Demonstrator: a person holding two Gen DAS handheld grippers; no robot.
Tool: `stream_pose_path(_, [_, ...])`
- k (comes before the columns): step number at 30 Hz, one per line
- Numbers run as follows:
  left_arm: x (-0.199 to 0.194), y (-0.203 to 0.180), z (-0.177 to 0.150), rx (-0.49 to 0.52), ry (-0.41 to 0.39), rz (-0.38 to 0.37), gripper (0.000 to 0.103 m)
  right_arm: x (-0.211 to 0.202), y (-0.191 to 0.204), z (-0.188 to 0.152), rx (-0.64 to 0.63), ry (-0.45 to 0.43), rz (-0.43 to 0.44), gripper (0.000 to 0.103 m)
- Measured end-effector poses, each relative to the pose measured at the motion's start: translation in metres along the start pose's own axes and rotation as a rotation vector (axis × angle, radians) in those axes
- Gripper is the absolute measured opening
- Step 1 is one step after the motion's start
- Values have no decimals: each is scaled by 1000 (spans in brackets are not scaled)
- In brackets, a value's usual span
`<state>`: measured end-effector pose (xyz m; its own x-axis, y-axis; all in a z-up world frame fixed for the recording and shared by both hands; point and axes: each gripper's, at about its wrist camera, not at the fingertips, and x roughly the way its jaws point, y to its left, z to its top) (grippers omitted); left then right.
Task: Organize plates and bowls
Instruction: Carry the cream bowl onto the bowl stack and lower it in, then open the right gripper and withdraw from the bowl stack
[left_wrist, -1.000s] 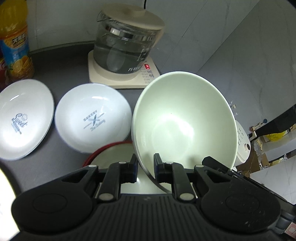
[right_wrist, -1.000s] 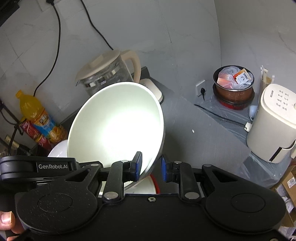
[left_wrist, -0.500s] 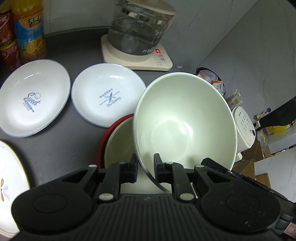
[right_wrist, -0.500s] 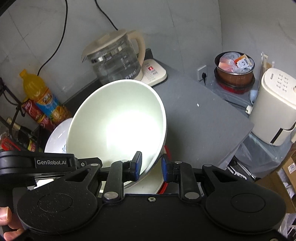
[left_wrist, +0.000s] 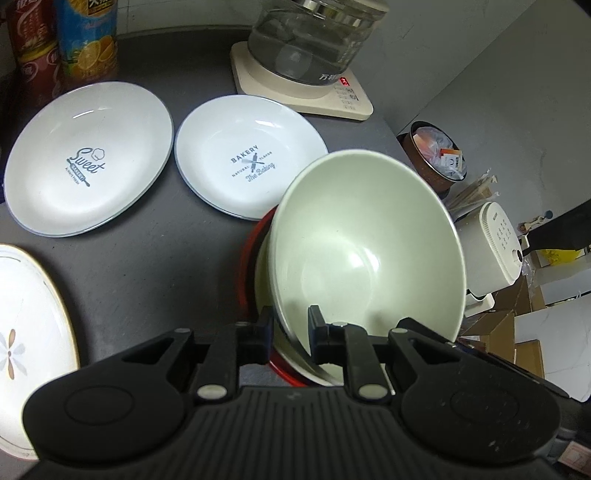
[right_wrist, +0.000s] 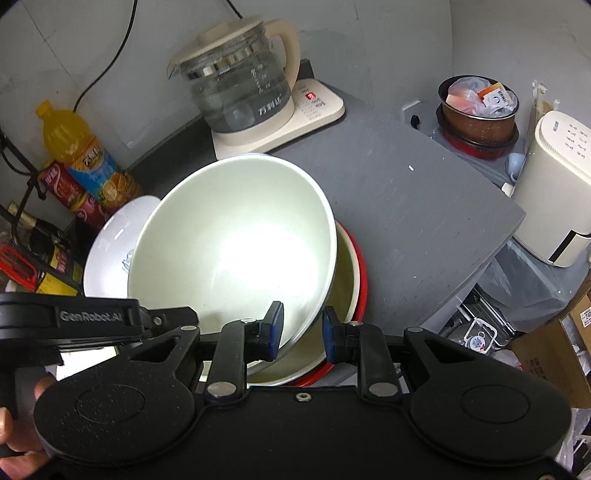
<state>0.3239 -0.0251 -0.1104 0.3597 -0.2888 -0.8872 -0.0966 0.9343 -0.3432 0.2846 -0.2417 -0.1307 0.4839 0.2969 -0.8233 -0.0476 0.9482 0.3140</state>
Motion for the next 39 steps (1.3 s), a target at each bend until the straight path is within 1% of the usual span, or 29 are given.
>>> stream_pose_path(2, [0,3,0,-5,5,3,16,0,0,0,-6,-4,-8,22])
stream_pose_path(6, [-7,4,2,0,-10,1,17,0,-1,4,-22,-1,-20,23])
stream_pose_path(8, [-10,5,2,3,-21,-6,19,-1,0,6,-33,-4,-35,27])
stream_pose_path(10, [-14,7,3,4,-28,-5,20,-2,-1,7,-38,0,-55,28])
stream_pose_path(12, [-18,11,4,-3,-32,2,20,-4,-4,6,-30,1,-36,28])
stream_pose_path(16, [-26,20,3,-17,-44,4,21,-9,-3,4,-36,-3,-43,28])
stream_pose_path(18, [-31,24,1,-19,-53,10,24,-14,-4,4,-35,-23,-45,25])
stream_pose_path(19, [-32,25,1,-20,-57,12,25,-15,-5,4,-34,-31,-44,17])
stream_pose_path(20, [-34,28,0,-22,-59,14,25,-15,-6,4,-31,-32,-40,15])
stream_pose_path(22, [-36,34,-3,-34,-61,18,26,-14,-6,4,-32,-37,-44,14])
stream_pose_path(25, [-40,44,-7,-51,-63,21,27,-13,-1,1,-67,-42,-72,14])
stream_pose_path(34, [-51,77,-25,-96,-62,37,27,-9,4,-6,-48,-2,-90,16])
stream_pose_path(39, [-59,95,-34,-114,-66,46,27,-14,13,-9,-30,15,-94,22])
